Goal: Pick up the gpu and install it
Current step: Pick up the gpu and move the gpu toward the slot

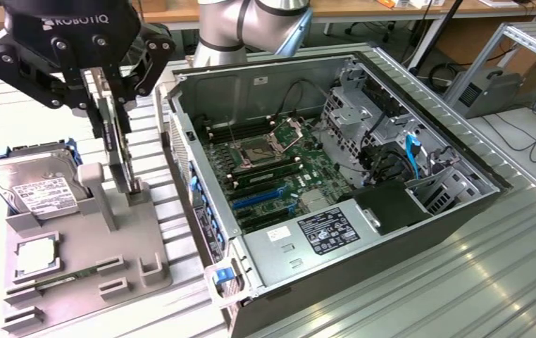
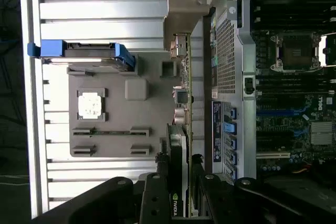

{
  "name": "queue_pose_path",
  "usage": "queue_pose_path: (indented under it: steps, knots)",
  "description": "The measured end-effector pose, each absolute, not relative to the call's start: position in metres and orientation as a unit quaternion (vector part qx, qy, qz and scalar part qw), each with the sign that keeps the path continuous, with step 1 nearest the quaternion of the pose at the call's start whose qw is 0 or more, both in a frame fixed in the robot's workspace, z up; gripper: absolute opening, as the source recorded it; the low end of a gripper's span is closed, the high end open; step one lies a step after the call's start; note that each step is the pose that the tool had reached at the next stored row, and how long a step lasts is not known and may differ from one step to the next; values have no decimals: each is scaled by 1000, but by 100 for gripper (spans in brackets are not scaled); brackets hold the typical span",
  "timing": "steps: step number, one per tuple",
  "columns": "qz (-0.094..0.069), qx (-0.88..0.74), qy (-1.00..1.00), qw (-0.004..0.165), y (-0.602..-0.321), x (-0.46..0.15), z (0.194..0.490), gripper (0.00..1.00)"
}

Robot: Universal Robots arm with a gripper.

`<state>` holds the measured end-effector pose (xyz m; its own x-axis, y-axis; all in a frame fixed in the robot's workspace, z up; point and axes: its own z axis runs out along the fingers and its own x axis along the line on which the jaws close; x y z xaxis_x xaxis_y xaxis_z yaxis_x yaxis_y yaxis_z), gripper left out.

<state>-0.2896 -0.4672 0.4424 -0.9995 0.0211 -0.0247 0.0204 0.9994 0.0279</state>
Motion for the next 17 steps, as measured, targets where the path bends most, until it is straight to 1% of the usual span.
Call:
queue_pose_path:
  steps: [1,3,11,17]
  knots:
    - [13,10,1000,13,-467,-290,449,27]
    - [12,10,1000,13,-467,-290,454,27]
    - [12,10,1000,12,-467,-289,454,27]
    - [12,10,1000,13,-467,-276,454,27]
